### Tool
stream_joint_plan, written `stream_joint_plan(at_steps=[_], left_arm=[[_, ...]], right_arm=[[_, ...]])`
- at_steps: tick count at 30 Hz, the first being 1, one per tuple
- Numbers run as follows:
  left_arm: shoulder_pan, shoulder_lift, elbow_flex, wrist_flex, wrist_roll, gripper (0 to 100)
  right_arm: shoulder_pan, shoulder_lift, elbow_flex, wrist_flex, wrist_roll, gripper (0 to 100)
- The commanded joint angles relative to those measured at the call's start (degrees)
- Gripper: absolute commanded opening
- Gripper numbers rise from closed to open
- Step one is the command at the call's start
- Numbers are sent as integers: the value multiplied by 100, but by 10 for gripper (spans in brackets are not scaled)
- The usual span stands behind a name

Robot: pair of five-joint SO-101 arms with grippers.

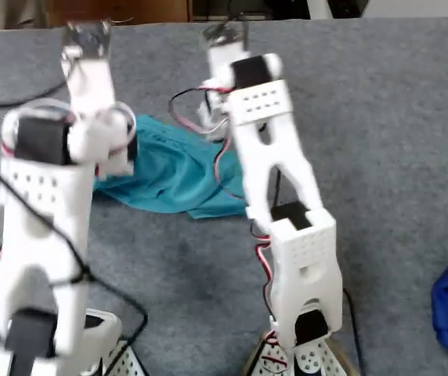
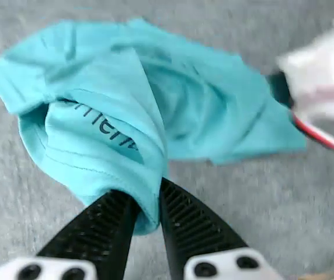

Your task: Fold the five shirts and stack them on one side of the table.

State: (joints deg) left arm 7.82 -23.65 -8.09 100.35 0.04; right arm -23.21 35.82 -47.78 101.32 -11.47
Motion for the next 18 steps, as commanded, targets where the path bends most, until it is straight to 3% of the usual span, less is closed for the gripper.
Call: stream_joint_plan(at_steps=[1,8,12,17,18], left_arm=[[202,-1068,1020,44,-26,20],[158,-2396,2505,44,-44,22],[158,-2941,2716,35,-316,23],[158,-3336,2716,35,-589,22],[158,-3380,2708,35,-624,22]], right_arm=[[-145,110,48,-79,-211,167],[-145,1270,-136,-220,-316,164],[-127,1877,-760,-97,-308,162],[-75,2237,-1235,97,-264,0],[-31,2211,-1235,105,-281,13]])
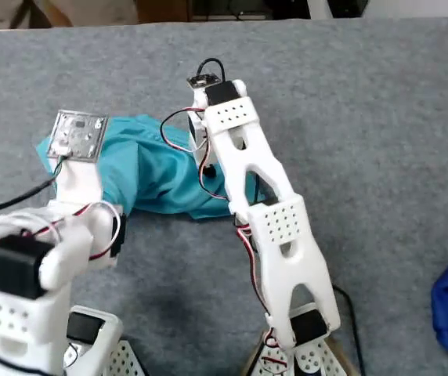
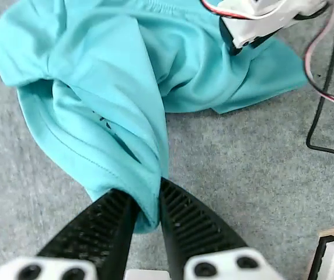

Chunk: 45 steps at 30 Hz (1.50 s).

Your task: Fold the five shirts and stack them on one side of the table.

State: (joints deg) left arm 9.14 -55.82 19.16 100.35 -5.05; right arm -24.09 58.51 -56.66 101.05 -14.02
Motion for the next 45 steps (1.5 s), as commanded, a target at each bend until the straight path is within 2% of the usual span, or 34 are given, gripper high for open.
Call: stream_joint_plan(at_steps=[1,5,8,14,20,28,31,35,38,41,45], left_arm=[[26,-189,-26,35,-149,21],[26,-251,-35,35,-185,21],[26,-295,-26,35,-308,21],[26,-330,-26,35,-651,21],[26,-330,-18,35,-703,21],[26,-330,-9,35,-703,21],[26,-330,-9,35,-703,21],[26,-330,-9,44,-774,21],[-334,-330,-26,44,-1266,23],[-1037,-321,-35,44,-1635,24],[-1785,-321,-9,44,-1890,24]], right_arm=[[101,-110,-356,132,-35,12],[374,-673,-268,141,-44,5],[532,-1499,338,141,-26,5],[681,-3776,3090,141,352,5],[787,-6088,5851,123,686,5],[1455,-8286,8453,123,1380,9],[1657,-8796,9174,88,1503,58],[2114,-9174,9130,18,1538,217],[2088,-9200,8585,-18,1767,317],[1666,-8884,7600,-9,1749,358],[752,-7451,5956,-158,1169,357]])
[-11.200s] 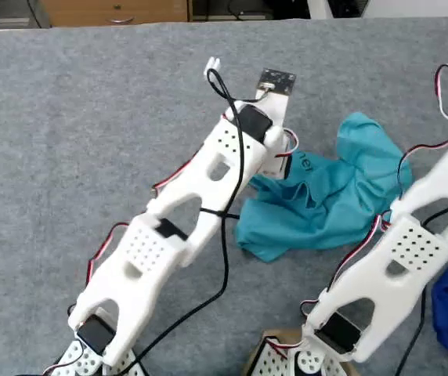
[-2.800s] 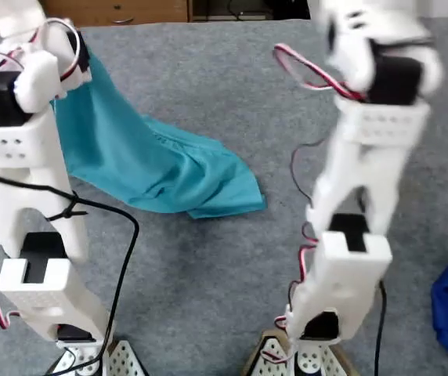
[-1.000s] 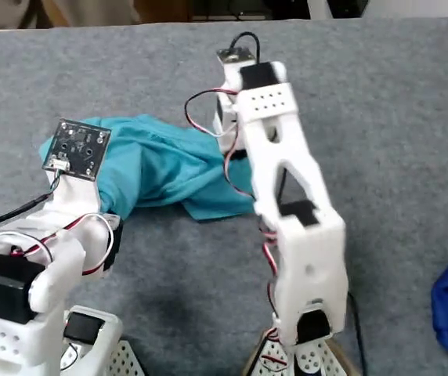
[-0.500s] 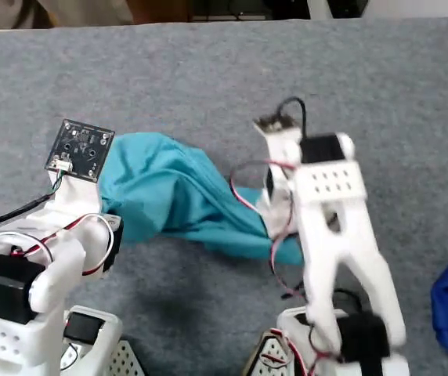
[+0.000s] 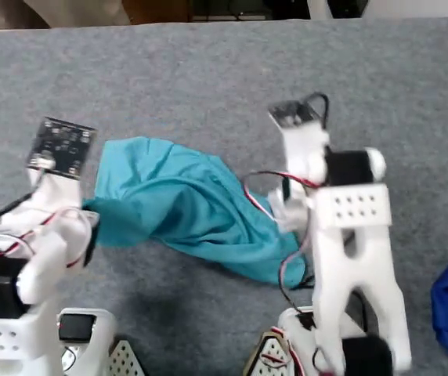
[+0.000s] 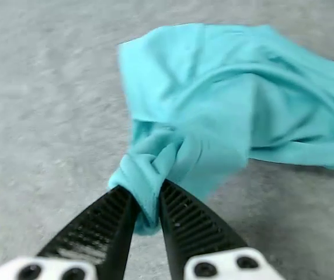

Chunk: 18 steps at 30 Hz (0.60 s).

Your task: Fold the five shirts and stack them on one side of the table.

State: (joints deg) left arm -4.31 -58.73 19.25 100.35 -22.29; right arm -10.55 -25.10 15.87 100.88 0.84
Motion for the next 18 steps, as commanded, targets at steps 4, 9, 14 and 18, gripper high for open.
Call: stream_joint_plan(at_steps=[4,9,14,18], left_arm=[[-580,-31,114,44,-158,24],[-580,-31,747,44,-149,24],[-580,-40,1099,35,-149,24],[-580,-40,1108,35,-149,23]], right_arm=[[-1473,3292,-3433,-457,-800,357],[-2264,6633,-7152,-281,-879,357],[-2747,9446,-10659,-132,-835,357],[-2844,10431,-10835,-677,-862,357]])
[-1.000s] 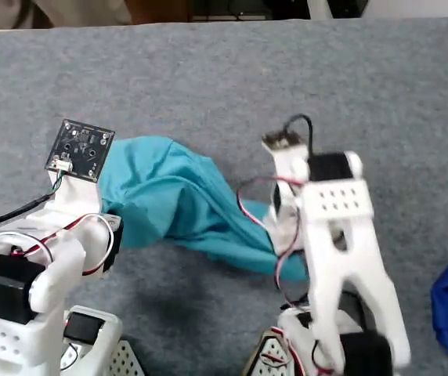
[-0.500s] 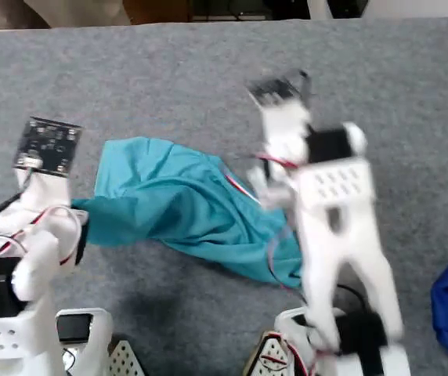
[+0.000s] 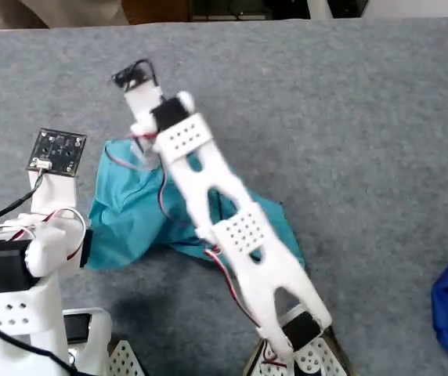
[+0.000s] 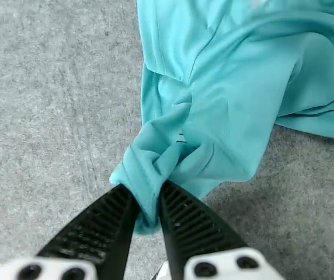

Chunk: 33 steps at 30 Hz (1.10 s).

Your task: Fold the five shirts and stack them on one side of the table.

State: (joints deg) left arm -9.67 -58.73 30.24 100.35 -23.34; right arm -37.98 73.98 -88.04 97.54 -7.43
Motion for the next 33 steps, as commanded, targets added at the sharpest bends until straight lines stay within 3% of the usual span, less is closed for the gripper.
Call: stream_joint_plan(at_steps=[1,5,11,18,26,30,33], left_arm=[[-44,-40,18,35,-44,23],[-44,-40,18,35,-44,22],[-44,-40,-9,35,-44,22],[-44,-40,-18,35,-44,23],[-88,-40,9,-378,-44,24],[-88,-13,0,-703,-44,24],[-88,4,-9,-914,-44,24]], right_arm=[[-75,549,-233,-457,-44,357],[145,435,154,-431,-53,310],[593,180,119,0,53,5],[1174,-857,136,484,273,5],[1982,-3495,259,492,273,5],[2141,-5218,1631,492,273,5],[2114,-6765,3582,492,273,5]])
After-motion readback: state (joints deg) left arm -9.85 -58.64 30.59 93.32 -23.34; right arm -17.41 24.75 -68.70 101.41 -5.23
